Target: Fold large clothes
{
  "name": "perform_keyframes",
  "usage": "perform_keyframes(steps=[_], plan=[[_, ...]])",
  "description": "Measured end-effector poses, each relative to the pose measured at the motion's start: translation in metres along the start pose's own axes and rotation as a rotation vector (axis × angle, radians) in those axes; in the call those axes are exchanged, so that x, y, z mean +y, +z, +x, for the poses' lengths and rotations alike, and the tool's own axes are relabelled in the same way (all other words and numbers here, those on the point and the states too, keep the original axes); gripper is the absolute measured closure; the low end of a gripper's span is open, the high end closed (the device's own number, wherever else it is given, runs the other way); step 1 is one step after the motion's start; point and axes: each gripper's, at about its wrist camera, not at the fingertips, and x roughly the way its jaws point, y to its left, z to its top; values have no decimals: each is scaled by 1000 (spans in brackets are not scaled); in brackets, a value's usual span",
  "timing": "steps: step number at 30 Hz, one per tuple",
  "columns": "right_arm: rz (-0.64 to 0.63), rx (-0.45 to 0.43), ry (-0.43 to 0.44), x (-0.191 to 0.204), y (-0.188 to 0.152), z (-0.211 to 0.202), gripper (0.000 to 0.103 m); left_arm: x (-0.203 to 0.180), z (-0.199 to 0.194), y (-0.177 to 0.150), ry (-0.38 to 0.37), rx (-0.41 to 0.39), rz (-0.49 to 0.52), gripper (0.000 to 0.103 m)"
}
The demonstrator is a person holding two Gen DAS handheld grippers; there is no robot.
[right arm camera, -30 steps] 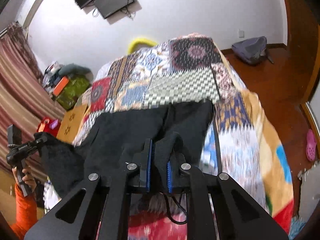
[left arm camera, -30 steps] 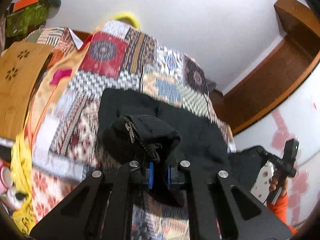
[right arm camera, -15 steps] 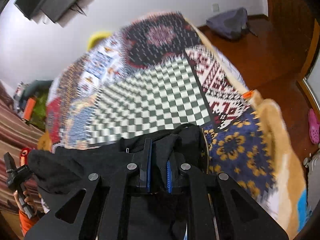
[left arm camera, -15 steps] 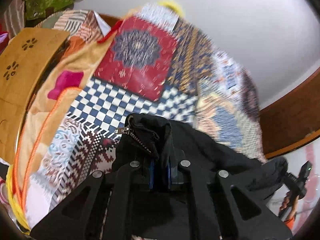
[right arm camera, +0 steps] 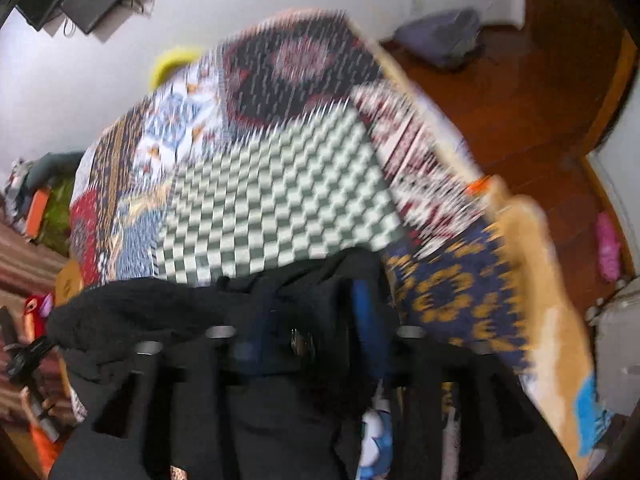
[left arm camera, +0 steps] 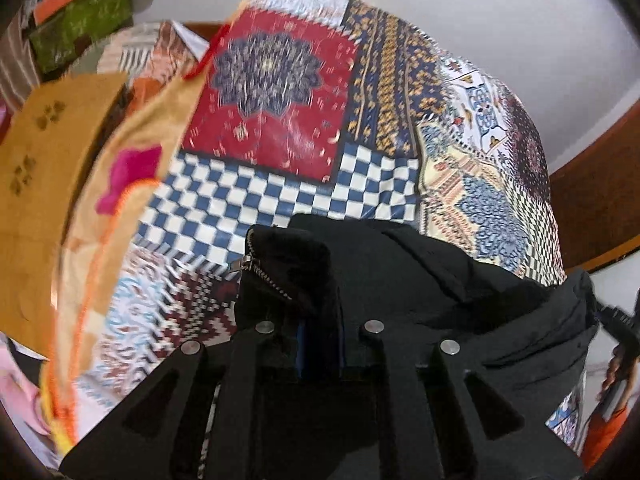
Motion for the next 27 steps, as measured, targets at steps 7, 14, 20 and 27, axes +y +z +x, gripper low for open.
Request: perform_keyframes(steps=[7, 14, 20, 27], plan=[[-121, -87, 28, 39, -13, -54, 35, -15, -44, 1, 44, -32, 24, 82], [-343, -111, 57, 100, -53, -70, 35, -22, -91, -6, 29, -134, 27, 47], [-422, -108, 103, 135, -77, -61, 35, -52, -131, -20, 53, -262, 146, 36], [-472, -44, 118, 160, -97, -29, 35, -110, -111, -63, 19, -237, 344, 35]])
